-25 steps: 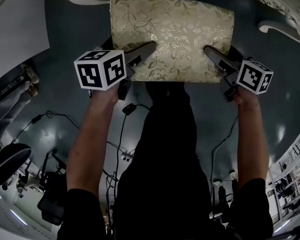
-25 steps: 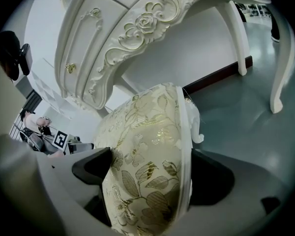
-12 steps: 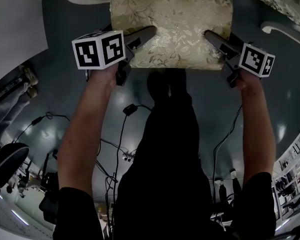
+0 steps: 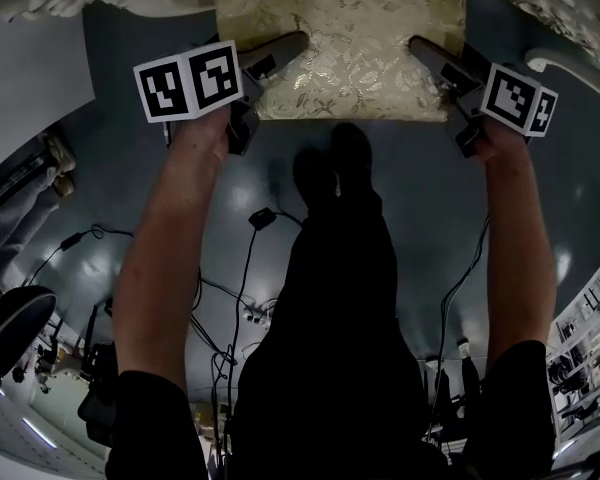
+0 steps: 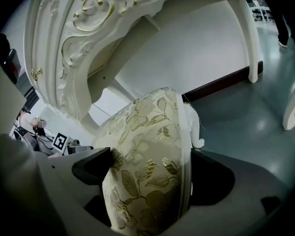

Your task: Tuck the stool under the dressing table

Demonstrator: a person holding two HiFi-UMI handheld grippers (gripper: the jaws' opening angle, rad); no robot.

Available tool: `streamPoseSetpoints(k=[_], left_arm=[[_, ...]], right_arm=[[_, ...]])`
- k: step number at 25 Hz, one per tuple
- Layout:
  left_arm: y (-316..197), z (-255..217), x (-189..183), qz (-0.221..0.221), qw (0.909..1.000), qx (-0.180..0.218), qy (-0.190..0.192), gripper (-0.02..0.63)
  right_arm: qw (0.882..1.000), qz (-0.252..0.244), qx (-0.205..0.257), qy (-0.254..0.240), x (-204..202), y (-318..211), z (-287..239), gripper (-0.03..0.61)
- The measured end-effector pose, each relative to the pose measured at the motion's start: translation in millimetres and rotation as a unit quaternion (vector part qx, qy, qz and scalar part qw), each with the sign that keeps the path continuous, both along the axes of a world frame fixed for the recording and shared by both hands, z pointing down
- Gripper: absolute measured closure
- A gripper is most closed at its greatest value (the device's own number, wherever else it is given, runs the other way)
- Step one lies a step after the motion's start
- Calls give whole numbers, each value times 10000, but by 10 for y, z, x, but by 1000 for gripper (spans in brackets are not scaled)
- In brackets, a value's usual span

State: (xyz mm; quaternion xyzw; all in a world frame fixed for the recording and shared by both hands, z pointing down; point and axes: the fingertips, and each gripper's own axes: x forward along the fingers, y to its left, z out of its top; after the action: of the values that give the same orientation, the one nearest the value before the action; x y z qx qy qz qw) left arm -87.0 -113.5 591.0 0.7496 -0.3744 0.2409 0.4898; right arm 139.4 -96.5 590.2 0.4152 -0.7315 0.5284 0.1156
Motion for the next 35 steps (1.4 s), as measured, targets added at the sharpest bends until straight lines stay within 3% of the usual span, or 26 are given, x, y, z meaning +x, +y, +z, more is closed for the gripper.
streamPoseSetpoints(k=[8,12,16,19,24,26,29,33,34,35], left_arm=[[-14,13,15,-87,9998,69,159,25],[26,-71,-86,-84,9978,589,-283,25],[89,-139,-248,-205,9927,978,-676,26],[209,-188,-266,-229,9915,1091,-673,31],[406,-418,-202,-184,9888,1322,-669,41],[499,-534,-188,-385,9895,1320,-455,101],[665,-688,-224,-607,9876,1417,-289,289],[913,-736,-161,-597,9886,1384,-8,418],[978,-728,-133,-573,9890,1364,23,452],[1041,-715,-103,-533,9893,1357,11,475]], right_arm=[[9998,136,72,111,24,-34,5,102],[9996,174,77,200,54,12,0,103],[9951,290,559,761,199,-20,-172,104],[9912,359,879,924,216,28,-366,106],[9842,73,1184,1312,123,360,-585,108],[9851,99,1164,1266,100,516,-612,109],[9886,150,1078,1043,22,733,-645,110],[9899,38,1064,934,-112,966,-657,144],[9890,11,1075,1011,-120,1018,-648,191],[9879,-1,1087,1107,-117,1065,-636,309]])
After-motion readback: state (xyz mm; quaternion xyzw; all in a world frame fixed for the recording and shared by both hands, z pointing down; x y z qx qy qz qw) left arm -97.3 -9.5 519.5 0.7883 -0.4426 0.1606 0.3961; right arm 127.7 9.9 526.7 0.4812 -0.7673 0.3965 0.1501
